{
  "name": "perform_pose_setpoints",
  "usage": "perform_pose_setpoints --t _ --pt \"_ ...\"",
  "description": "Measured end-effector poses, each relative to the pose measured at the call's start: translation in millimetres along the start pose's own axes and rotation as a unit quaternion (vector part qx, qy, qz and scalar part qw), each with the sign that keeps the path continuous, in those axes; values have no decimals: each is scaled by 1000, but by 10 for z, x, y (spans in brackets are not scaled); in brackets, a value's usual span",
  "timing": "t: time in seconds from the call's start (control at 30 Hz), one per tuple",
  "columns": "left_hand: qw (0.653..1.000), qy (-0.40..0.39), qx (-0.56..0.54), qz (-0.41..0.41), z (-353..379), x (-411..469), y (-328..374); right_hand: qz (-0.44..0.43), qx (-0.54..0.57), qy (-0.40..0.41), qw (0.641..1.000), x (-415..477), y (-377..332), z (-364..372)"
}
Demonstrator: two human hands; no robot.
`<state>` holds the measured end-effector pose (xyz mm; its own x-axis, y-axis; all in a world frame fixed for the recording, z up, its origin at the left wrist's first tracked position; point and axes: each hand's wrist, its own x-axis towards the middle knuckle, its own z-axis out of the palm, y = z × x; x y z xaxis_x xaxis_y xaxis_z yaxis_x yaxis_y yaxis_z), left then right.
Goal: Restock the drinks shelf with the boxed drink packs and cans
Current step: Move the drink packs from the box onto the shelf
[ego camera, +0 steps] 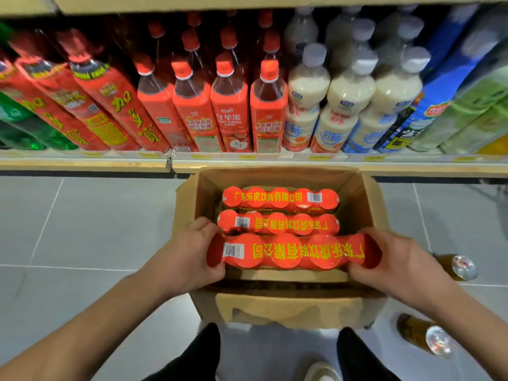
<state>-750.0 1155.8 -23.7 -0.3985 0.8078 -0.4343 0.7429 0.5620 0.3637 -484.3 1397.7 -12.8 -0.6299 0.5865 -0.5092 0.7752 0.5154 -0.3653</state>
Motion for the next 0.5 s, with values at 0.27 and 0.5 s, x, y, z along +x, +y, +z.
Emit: perform_pose_setpoints --t 0.27,0.5 --pt "985 155 -67 39 -2304 -764 922 -36 92 169 981 -1020 -877 -2118" --pt "959 253 -111 71 -4764 -1793 1971 -86 175 282 940 -2356 -1782 -4312"
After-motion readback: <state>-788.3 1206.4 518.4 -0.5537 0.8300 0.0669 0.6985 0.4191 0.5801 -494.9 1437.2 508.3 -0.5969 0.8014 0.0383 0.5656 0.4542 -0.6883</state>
